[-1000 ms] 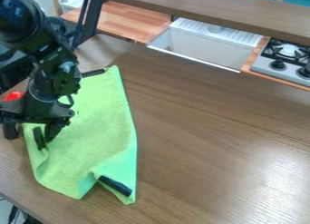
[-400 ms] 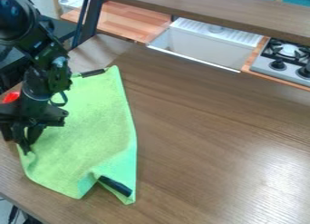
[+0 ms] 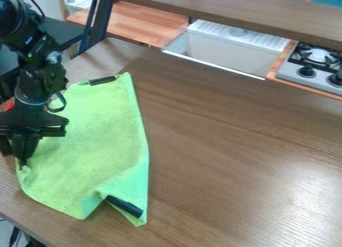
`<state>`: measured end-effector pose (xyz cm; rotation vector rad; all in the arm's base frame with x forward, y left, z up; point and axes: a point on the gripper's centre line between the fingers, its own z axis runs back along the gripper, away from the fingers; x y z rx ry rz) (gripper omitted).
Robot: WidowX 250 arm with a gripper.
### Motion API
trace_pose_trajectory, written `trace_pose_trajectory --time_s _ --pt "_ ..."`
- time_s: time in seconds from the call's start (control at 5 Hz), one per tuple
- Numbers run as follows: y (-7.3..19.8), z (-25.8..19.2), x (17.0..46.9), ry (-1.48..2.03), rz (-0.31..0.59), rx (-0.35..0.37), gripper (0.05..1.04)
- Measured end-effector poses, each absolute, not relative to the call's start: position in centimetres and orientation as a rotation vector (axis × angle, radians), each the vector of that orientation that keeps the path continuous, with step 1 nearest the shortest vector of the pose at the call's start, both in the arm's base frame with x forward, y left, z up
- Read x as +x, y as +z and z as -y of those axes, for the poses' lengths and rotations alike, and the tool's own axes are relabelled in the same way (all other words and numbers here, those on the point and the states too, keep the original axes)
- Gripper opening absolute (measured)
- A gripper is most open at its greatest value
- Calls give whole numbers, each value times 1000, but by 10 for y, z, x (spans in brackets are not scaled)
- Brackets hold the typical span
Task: Unfold cloth from the bottom left to the top right
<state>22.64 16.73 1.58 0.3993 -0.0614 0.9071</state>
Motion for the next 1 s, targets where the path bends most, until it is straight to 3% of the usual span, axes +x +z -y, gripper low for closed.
trace_pose_trajectory --time_s 0.4,0.6,0.8,1.0 --pt "64 -147 239 911 119 274 49" --pt "88 -120 270 898 160 237 49" --pt "87 -96 302 887 146 255 49" --pt "77 -60 347 835 189 303 49"
